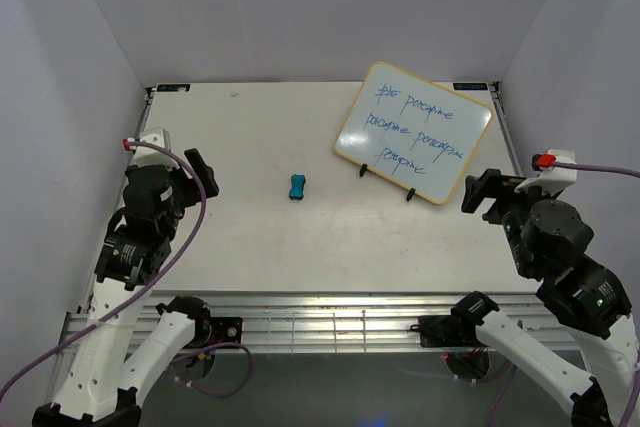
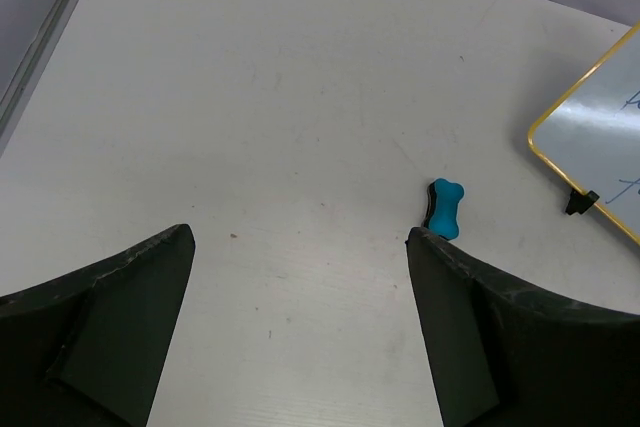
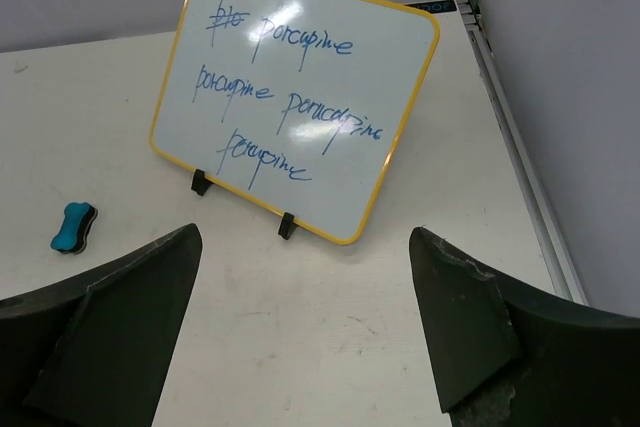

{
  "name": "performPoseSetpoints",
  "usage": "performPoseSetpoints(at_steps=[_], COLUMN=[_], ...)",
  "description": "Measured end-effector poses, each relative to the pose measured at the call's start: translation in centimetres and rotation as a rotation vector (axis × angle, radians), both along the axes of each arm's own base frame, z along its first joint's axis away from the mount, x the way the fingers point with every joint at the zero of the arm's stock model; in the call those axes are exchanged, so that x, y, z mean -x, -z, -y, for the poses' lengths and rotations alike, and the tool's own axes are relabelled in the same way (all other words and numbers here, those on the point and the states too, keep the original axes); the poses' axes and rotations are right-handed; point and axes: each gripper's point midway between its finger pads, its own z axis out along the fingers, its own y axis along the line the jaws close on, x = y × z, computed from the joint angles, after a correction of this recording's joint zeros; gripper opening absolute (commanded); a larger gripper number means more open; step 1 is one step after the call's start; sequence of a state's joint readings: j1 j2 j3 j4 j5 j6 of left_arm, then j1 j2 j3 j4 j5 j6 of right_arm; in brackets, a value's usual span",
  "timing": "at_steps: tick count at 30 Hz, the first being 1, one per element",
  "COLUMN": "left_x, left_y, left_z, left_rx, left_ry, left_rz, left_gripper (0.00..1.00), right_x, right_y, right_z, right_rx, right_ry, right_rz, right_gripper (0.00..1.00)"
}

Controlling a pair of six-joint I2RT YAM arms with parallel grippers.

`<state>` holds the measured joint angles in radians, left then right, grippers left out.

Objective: Erase the whiteboard

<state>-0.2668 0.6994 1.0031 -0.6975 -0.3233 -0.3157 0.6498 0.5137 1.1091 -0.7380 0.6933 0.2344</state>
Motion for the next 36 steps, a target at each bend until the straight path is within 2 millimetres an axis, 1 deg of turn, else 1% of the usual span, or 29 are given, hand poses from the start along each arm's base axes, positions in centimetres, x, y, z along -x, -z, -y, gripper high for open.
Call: performPoseSetpoints(at_steps=[3,5,7,9,11,12,14,15,16,17,18,19,20,21,22,23,25,27,30,31,33,35,36], left_x=[-0.1,-0.2,-0.4,-0.6,-1.0,-1.2,-1.6,-1.7,-1.7,-1.7,-1.7,-1.6,-1.6,-1.6,-1.6,-1.6,-1.8,-1.9,-2.0,-2.1,-2.1,-2.2,-2.1], left_y=[0.1,0.2,0.3,0.5,1.2,1.8,4.0,5.1,6.6,8.1,9.4,10.5,11.3,11.7,11.8,11.7,11.4,11.2,11.1,11.0,10.8,10.5,10.5], left_z=[-0.1,-0.2,-0.3,-0.4,-0.4,-0.4,-0.2,-0.1,0.0,0.1,0.1,0.2,0.2,0.2,0.3,0.4,0.7,1.0,1.4,1.6,2.0,2.6,2.9], left_rx=[0.002,0.01,0.023,0.036,0.056,0.066,0.073,0.074,0.072,0.067,0.058,0.05,0.043,0.04,0.042,0.048,0.058,0.062,0.067,0.072,0.079,0.089,0.093], left_ry=[-0.011,-0.022,-0.041,-0.062,-0.086,-0.093,-0.1,-0.103,-0.106,-0.108,-0.109,-0.109,-0.11,-0.108,-0.104,-0.099,-0.083,-0.065,-0.043,-0.034,-0.009,0.029,0.045], left_rz=[-0.003,-0.006,-0.011,-0.014,-0.016,-0.019,-0.053,-0.072,-0.105,-0.143,-0.181,-0.214,-0.239,-0.252,-0.254,-0.248,-0.235,-0.229,-0.223,-0.221,-0.215,-0.206,-0.205], left_gripper=[0.98,0.98,0.98,0.98,0.98,0.98,0.98,0.98,0.98,0.98,0.98,0.98,0.98,0.98,0.98,0.98,0.98,0.98,0.98,0.98,0.98,0.98,0.98], right_x=[0.2,0.3,0.1,-0.6,-1.9,-3.0,-6.1,-7.5,-9.7,-12.1,-14.3,-16.4,-18.4,-20.2,-21.6,-22.9,-25.0,-26.7,-29.6,-30.6,-32.3,-33.8,-34.7], right_y=[-0.2,-0.4,-0.2,0.6,1.9,2.9,5.3,6.4,7.4,8.7,9.9,10.7,11.1,11.1,10.9,10.5,9.3,8.1,6.5,6.3,6.5,7.4,7.6], right_z=[0.2,-0.1,-0.8,-2.1,-3.8,-4.8,-7.0,-7.8,-8.1,-7.6,-6.1,-4.2,-2.6,-1.5,-0.9,-0.8,-0.8,-0.7,0.7,1.4,2.6,3.3,3.7], right_rx=[0.001,0.0,0.01,0.034,0.083,0.119,0.173,0.169,0.136,0.091,0.046,0.006,-0.028,-0.05,-0.06,-0.064,-0.051,-0.022,0.04,0.059,0.092,0.125,0.138], right_ry=[-0.003,-0.024,-0.062,-0.112,-0.157,-0.173,-0.216,-0.245,-0.276,-0.279,-0.25,-0.208,-0.172,-0.15,-0.143,-0.15,-0.173,-0.197,-0.211,-0.215,-0.233,-0.279,-0.304], right_rz=[0.012,0.029,0.036,0.018,-0.031,-0.073,-0.168,-0.213,-0.256,-0.301,-0.347,-0.391,-0.407,-0.41,-0.401,-0.385,-0.331,-0.288,-0.237,-0.227,-0.224,-0.251,-0.276], right_gripper=[0.9,0.9,0.9,0.9,0.9,0.9,0.9,0.9,0.9,0.9,0.9,0.9,0.9,0.9,0.9,0.9,0.9,0.9,0.91,0.91,0.91,0.92,0.9])
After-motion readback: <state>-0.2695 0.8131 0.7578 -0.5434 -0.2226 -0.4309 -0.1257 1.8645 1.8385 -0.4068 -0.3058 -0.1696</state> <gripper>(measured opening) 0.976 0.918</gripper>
